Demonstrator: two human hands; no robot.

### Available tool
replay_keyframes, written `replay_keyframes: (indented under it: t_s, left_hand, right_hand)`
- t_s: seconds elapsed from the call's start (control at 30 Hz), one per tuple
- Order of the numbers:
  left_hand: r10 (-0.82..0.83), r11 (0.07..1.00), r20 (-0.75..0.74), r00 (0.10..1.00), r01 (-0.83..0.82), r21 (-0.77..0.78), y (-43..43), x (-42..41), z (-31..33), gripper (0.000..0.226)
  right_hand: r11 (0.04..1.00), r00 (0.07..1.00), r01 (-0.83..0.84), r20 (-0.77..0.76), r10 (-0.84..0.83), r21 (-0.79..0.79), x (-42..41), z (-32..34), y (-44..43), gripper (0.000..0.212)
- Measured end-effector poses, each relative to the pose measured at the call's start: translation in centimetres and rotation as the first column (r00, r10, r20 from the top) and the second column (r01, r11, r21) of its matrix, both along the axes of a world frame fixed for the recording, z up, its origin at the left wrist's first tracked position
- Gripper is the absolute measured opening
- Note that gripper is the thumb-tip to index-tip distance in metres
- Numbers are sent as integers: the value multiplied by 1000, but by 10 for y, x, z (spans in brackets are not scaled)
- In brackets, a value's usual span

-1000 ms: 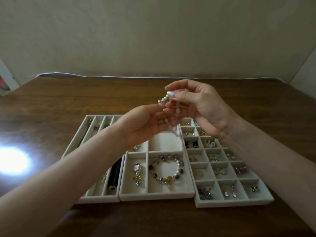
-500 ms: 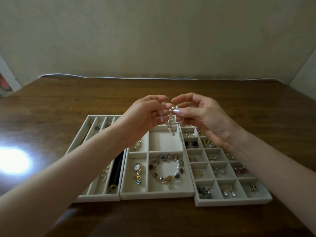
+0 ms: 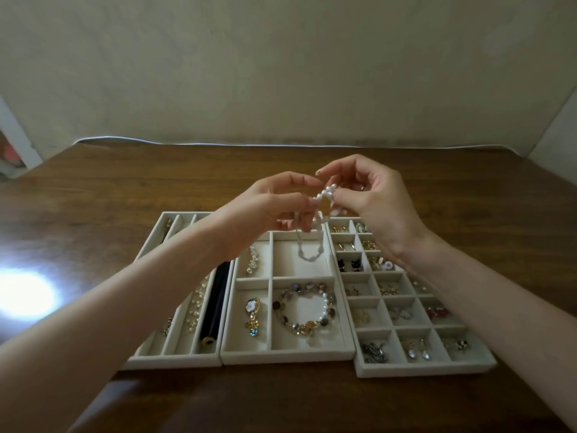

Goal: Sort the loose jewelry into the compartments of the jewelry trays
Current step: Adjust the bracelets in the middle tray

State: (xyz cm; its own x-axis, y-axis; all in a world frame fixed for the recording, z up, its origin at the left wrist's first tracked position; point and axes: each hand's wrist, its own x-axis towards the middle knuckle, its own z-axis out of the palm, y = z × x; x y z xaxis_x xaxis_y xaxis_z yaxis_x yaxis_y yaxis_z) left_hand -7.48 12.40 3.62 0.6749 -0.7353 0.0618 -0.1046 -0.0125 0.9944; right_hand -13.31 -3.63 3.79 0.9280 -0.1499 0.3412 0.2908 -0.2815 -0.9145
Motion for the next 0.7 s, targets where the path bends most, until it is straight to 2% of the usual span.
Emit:
replay_keyframes:
  t_s: [0.1,0.2,0.3,0.4,0.47,0.53,0.6,0.7]
  left_hand:
    - [27,991,-22,999,-30,-129,1,1,3,41]
    - [18,978,-85,996,-35,-206,1,3,5,46]
    - [-10,974,-114,993,-17,-228,1,3,5,47]
    - [-41,969,-163,986,-1,-247,1,2,5,48]
    - [-65,961,-203,977,7,-276,2,2,5,46]
    - [-76,956,-237,968,3,-294,5,3,6,41]
    - [-23,973,-217,976,-27,-228,8,6,4,38]
    - [116,993,-6,993,-116,-17,10,4,0,39]
  right_hand:
    - [1000,995,11,-95,-12,-6,3,-1,-3,30]
    - [972,941,-181,-259,216,153,2,-1,0,34]
    - [911,913,-211,-261,314,355,4,-1,-2,34]
    - [855,888,-218,-267,373,471,6,-3,-5,35]
    - [806,882,-219,-242,405,550,7,-5,-4,28]
    - [823,908,-170,-238,345,542,6,-5,-5,21]
    - [883,939,-125,-233,252,452,6,-4,-8,20]
    - [948,968,-110,-185,171,300,4,-3,-10,18]
